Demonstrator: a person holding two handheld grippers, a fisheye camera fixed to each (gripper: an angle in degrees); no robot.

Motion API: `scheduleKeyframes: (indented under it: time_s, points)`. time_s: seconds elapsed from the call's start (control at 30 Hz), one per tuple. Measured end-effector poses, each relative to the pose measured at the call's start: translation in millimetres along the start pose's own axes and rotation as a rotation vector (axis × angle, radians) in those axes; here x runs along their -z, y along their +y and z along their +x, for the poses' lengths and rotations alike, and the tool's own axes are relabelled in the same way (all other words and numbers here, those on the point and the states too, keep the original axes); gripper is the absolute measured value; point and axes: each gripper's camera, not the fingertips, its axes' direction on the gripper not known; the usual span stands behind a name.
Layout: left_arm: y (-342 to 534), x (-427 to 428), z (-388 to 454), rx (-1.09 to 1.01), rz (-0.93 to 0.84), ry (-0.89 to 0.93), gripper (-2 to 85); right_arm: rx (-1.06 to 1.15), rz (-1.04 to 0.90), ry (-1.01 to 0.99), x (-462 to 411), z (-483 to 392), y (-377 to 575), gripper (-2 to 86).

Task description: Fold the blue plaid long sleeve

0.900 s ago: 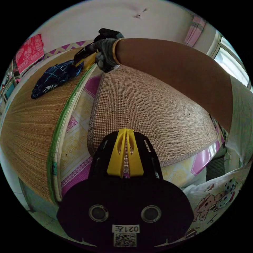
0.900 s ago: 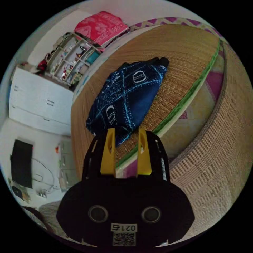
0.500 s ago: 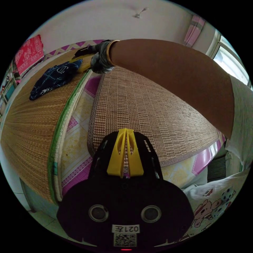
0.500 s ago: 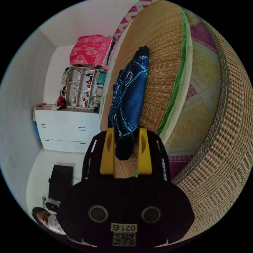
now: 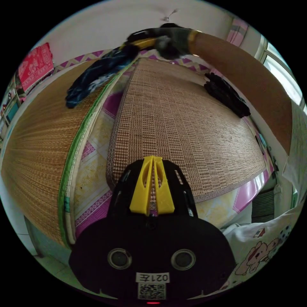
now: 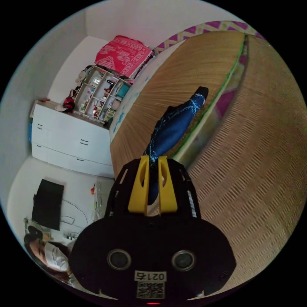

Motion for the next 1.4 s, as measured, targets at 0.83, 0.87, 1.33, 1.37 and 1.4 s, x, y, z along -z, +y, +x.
scheduleKeyframes:
  time_s: [0.83,0.87,1.33,1.37,1.4]
  points:
    - [8.6,35.5,-58.7,0.020,0.065,0.138,-1.0,0.685,-0.082,0.671,-41.4,-149.5,317.9,5.6]
    - [8.1,34.5,-61.2,0.018,0.059,0.132,-1.0,0.662,-0.097,0.675,-44.5,-148.0,315.4,5.3]
    - [-90.7,-22.0,-101.0,0.112,0.101,0.192,8.4,0.324,0.088,0.268,131.1,-92.5,307.9,3.3]
    - [-104.2,-38.7,-107.0,0.144,0.062,0.201,9.4,0.295,0.124,0.226,154.8,-86.7,308.3,3.0]
    - [-115.9,-56.6,-113.5,0.175,0.016,0.234,9.9,0.279,0.144,0.202,168.1,-83.4,308.6,2.9]
